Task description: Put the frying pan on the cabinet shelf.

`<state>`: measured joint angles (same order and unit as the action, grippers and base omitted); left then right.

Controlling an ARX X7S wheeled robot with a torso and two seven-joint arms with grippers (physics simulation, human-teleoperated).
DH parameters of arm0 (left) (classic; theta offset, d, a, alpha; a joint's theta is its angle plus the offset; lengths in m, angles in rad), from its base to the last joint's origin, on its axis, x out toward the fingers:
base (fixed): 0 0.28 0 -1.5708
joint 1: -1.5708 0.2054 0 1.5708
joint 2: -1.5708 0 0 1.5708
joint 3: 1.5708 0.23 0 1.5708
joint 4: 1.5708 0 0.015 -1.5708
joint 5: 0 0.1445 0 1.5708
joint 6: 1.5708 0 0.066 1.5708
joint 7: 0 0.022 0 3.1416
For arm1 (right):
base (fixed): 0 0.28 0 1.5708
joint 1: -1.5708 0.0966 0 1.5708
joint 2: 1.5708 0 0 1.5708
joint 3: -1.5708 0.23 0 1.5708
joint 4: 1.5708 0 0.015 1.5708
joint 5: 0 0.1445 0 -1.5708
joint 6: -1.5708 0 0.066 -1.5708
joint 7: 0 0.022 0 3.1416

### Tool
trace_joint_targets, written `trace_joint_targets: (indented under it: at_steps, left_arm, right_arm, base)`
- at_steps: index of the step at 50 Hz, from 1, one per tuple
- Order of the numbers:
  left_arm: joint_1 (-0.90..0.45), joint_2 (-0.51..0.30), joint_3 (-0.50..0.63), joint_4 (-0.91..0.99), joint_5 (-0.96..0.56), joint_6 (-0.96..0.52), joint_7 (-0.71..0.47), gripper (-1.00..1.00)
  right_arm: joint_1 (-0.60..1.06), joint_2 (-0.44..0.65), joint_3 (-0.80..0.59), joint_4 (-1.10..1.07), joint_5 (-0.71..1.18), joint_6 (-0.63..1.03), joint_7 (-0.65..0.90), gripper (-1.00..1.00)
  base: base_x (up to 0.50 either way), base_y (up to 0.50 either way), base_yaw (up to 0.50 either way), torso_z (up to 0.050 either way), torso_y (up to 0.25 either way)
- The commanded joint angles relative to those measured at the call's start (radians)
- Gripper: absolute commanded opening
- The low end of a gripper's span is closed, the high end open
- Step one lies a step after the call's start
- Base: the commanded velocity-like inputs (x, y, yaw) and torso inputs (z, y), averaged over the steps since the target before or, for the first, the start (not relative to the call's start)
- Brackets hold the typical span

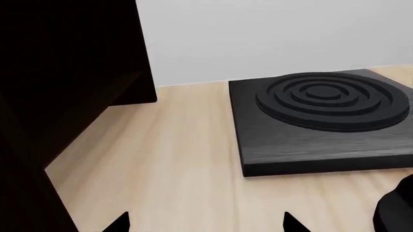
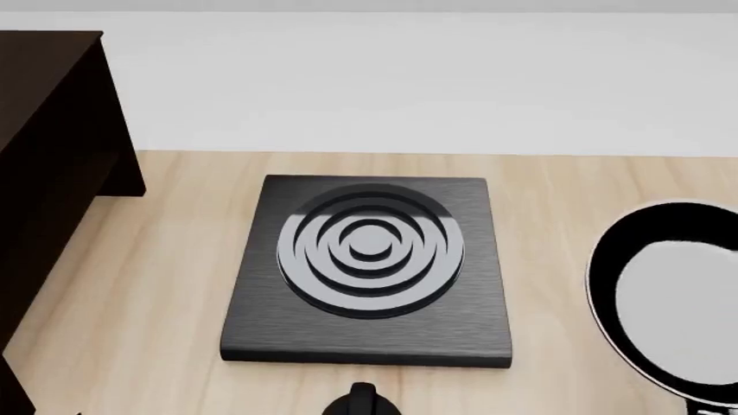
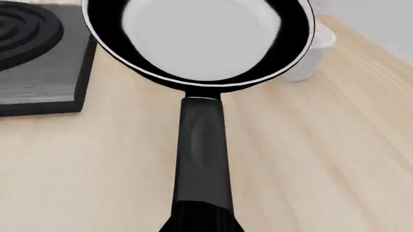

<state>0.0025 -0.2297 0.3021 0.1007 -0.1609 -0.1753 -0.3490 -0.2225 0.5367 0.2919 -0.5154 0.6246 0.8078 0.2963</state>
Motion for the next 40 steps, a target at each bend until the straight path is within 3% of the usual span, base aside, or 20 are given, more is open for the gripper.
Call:
trace_joint_targets:
  at_steps: [1,21,29,40]
  left_arm:
    - [-0.003,-0.002,0.005,-0.011,-0.005,0.009,0.001,1.0]
    - [-0.03,-0.004,-0.006,-0.001,-0.058,-0.025,0.013,1.0]
    - [-0.098,-0.042,-0.042,0.146,-0.144,-0.187,0.016,1.0]
    - [-0.292,-0.132,-0.068,0.287,-0.242,-0.453,0.055,1.0]
  right_arm:
    - [0.087,0.054,0.002,-0.197,0.019,0.138,0.033,-1.0]
    - [0.282,0.083,-0.119,-0.242,0.073,0.266,0.074,-1.0]
    - [0.409,0.084,-0.211,-0.233,0.073,0.276,0.057,-1.0]
    - [0.612,0.064,-0.247,-0.26,0.172,0.414,0.072,-1.0]
  base:
    - [0.0,0.0,0.0,0.0,0.0]
    - [0.0,0.0,0.0,0.0,0.002]
    - [0.0,0.0,0.0,0.002,0.001]
    - [0.0,0.0,0.0,0.0,0.002]
